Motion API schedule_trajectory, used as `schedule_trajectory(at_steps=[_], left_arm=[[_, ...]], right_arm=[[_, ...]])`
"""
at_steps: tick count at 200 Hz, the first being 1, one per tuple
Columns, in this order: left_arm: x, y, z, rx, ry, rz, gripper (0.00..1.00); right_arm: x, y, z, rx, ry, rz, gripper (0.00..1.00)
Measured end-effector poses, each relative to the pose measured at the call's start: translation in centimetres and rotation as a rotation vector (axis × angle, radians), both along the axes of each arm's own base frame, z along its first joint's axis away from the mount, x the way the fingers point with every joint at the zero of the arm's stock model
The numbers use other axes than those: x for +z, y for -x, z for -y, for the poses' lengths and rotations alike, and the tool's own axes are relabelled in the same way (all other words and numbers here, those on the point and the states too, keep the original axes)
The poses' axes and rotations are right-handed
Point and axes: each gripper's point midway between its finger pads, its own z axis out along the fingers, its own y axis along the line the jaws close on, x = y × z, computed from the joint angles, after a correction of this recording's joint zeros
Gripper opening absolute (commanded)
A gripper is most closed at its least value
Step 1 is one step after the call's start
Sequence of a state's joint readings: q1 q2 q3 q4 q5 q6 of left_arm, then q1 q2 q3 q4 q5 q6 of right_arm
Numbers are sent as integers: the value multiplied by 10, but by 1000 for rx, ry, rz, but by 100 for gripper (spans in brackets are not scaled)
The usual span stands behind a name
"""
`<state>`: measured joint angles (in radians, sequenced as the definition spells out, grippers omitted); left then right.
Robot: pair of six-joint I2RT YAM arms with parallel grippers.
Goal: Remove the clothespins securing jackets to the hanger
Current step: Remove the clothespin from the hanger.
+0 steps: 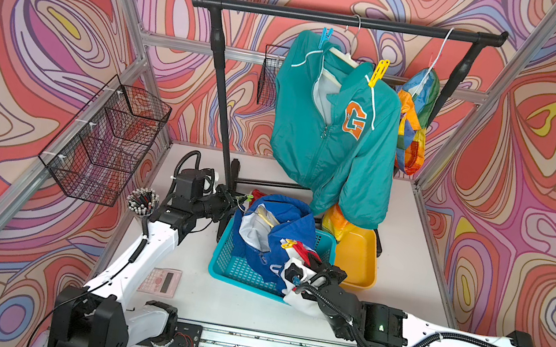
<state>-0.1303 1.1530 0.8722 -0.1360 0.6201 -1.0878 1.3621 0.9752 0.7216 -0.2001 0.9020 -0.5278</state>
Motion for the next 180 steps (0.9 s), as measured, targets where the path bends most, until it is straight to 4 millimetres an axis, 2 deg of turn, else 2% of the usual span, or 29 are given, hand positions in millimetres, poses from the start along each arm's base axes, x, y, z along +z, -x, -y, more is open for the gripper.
schedule_trajectory(at_steps=[24, 75, 103, 143, 180], left_arm=[[10, 6, -10, 26, -31, 26, 0], [59, 27, -20, 42, -102, 158, 0], [65, 43, -21, 44, -140, 183, 0], [64, 71, -5, -13, -208, 205, 0], [72, 93, -17, 39, -233, 253, 0]], right_arm=[[0, 2, -3, 8, -29, -25, 0], [19, 2, -20, 15, -130, -66, 0], [29, -4, -32, 20, -176, -90, 0], [35, -29, -36, -12, -254, -150, 0], [36, -53, -31, -42, -340, -228, 0]])
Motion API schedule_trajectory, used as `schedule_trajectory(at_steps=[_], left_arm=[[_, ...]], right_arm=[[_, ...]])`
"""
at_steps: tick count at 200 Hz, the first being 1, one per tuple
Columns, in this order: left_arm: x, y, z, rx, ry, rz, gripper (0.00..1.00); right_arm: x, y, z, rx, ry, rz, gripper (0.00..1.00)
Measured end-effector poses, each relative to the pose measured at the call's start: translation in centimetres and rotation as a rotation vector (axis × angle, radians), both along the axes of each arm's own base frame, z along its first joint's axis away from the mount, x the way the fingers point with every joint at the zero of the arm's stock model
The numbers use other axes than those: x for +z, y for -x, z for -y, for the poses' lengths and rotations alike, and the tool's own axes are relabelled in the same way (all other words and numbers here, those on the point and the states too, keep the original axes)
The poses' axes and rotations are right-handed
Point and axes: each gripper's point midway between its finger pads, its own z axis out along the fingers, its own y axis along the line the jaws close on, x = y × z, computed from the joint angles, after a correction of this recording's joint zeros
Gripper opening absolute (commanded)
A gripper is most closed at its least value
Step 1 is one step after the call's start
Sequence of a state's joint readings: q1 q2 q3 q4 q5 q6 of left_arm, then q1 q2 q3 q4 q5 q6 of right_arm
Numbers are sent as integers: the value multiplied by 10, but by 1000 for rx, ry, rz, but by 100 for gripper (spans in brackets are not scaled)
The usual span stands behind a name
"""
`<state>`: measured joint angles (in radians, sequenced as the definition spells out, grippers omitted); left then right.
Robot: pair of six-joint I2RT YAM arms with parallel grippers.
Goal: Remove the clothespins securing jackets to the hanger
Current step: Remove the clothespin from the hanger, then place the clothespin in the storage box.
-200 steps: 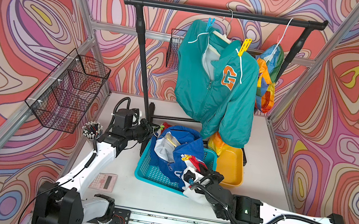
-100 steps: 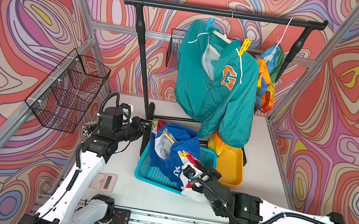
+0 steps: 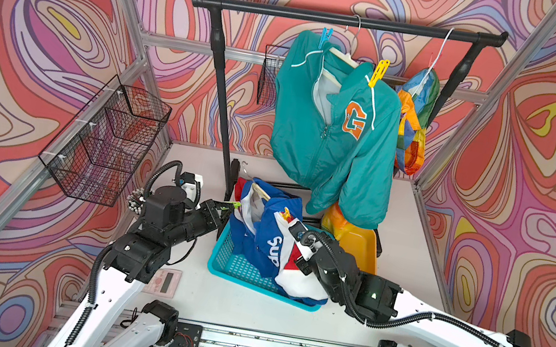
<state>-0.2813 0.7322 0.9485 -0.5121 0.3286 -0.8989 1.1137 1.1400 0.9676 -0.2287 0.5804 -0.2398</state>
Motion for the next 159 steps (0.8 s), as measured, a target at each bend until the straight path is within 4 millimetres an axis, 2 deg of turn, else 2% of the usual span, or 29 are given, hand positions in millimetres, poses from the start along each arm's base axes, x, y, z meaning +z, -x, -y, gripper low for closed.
schedule_trajectory(at_steps=[19, 39, 80, 128, 159], left_arm=[[-7, 12, -3, 7, 3, 1, 0], [-16, 23, 4, -20, -7, -9, 0], [-21, 50, 40, -153, -57, 30, 0], [-25, 84, 103, -348, -180, 153, 0], [-19, 116, 159, -493, -251, 325, 0]], right_arm=[[2, -7, 0, 1, -39, -37, 0], [4, -15, -2, 0, -82, -78, 0], [3, -25, -8, 5, -119, -154, 0], [-1, -29, -9, 7, -150, -199, 0], [-1, -31, -9, 14, -161, -211, 0]])
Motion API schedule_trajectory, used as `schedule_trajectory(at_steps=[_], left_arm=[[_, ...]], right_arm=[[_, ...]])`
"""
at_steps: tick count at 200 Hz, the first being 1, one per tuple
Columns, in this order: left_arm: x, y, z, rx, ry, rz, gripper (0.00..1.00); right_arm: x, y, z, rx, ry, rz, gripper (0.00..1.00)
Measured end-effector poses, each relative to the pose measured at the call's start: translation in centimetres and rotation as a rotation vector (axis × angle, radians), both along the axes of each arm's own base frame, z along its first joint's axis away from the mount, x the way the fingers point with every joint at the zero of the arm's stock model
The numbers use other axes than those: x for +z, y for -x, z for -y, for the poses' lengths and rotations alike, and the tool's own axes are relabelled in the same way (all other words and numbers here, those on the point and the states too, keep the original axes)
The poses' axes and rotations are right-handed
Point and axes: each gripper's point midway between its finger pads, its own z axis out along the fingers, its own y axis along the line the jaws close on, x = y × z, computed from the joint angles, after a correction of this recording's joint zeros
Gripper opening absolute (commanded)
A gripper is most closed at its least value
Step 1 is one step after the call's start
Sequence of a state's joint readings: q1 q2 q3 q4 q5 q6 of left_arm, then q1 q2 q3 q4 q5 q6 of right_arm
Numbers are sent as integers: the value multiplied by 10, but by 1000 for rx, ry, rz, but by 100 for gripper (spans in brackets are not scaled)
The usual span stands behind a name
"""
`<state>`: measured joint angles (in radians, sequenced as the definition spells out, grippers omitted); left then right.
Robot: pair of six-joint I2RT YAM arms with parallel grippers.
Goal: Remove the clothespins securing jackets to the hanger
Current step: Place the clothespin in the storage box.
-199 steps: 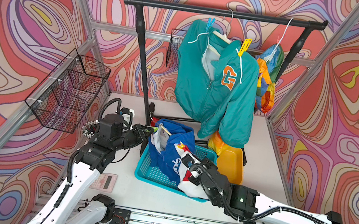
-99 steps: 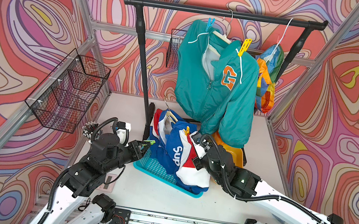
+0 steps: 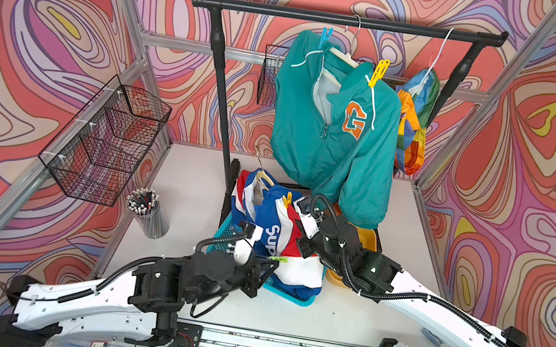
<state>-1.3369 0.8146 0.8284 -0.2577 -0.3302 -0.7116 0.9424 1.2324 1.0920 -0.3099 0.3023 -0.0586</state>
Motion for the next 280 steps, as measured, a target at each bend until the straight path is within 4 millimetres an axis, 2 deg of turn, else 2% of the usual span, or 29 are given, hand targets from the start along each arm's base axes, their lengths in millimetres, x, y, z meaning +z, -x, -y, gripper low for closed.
schedule_trajectory(at_steps=[28, 54, 87, 133, 161, 195, 208, 224, 241, 280], left_arm=[[-7, 36, 56, -121, -68, 175, 0], [-19, 53, 83, -155, -97, 307, 0], [-30, 54, 111, -152, -127, 426, 0], [-70, 50, 162, -154, -242, 570, 0], [-86, 33, 185, -139, -290, 576, 0], [-89, -16, 198, -59, -285, 526, 0], [-92, -28, 206, -45, -292, 518, 0], [-100, -31, 220, -56, -303, 512, 0], [-118, -30, 231, -71, -324, 494, 0], [-161, -37, 238, -66, -414, 454, 0]], right_arm=[[-1, -6, 5, -5, -8, -12, 0], [-2, -11, 8, -2, -17, -24, 0], [-6, -12, 6, 15, -22, -42, 0], [-6, -10, 3, 39, -29, -52, 0], [-7, -9, 2, 48, -31, -56, 0], [-7, -7, 2, 50, -36, -59, 0], [-7, -6, 4, 49, -39, -61, 0], [-5, -5, 5, 47, -46, -60, 0], [-4, -5, 5, 44, -52, -62, 0], [-3, -4, 6, 36, -69, -70, 0]])
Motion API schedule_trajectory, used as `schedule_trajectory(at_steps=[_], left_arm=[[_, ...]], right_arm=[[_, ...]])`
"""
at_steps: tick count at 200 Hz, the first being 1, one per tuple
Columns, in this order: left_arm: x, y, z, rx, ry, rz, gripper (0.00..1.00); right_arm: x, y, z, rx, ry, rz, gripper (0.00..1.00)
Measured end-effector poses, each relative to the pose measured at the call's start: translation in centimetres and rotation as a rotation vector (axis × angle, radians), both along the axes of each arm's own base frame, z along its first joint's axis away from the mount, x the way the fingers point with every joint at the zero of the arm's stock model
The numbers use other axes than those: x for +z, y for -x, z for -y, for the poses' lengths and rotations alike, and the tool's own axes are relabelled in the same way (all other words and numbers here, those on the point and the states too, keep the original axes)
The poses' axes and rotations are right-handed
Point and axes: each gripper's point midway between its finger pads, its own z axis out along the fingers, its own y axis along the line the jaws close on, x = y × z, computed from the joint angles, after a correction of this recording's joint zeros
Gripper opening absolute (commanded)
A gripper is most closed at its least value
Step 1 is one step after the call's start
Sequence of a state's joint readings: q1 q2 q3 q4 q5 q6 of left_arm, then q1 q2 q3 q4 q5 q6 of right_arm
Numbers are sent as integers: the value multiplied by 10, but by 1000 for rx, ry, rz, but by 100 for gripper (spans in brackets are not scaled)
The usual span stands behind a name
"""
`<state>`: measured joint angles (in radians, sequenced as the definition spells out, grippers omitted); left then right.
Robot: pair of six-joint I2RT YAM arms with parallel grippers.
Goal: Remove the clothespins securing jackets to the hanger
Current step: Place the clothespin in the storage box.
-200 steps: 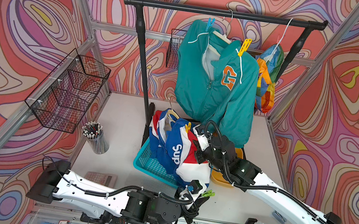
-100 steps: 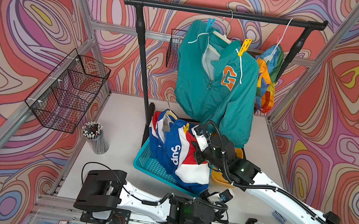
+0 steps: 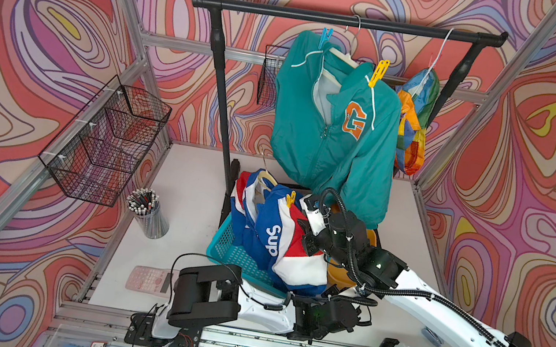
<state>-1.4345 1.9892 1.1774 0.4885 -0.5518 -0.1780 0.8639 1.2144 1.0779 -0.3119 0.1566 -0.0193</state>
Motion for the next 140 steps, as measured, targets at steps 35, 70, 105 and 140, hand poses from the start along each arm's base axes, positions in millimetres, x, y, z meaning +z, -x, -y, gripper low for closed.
schedule_trajectory(at_steps=[35, 70, 105, 140], left_arm=[[-7, -26, 14, 66, -10, -39, 0], [-6, -49, 10, 132, 5, -82, 0], [-23, -55, 6, 151, -39, -165, 12], [-31, -52, 5, 147, -70, -211, 38]], right_arm=[[0, 1, -1, -1, -13, -10, 0], [2, 3, 1, -1, -22, -12, 0], [4, 4, 2, -2, -28, -11, 0], [4, 5, 4, -5, -33, -12, 0]])
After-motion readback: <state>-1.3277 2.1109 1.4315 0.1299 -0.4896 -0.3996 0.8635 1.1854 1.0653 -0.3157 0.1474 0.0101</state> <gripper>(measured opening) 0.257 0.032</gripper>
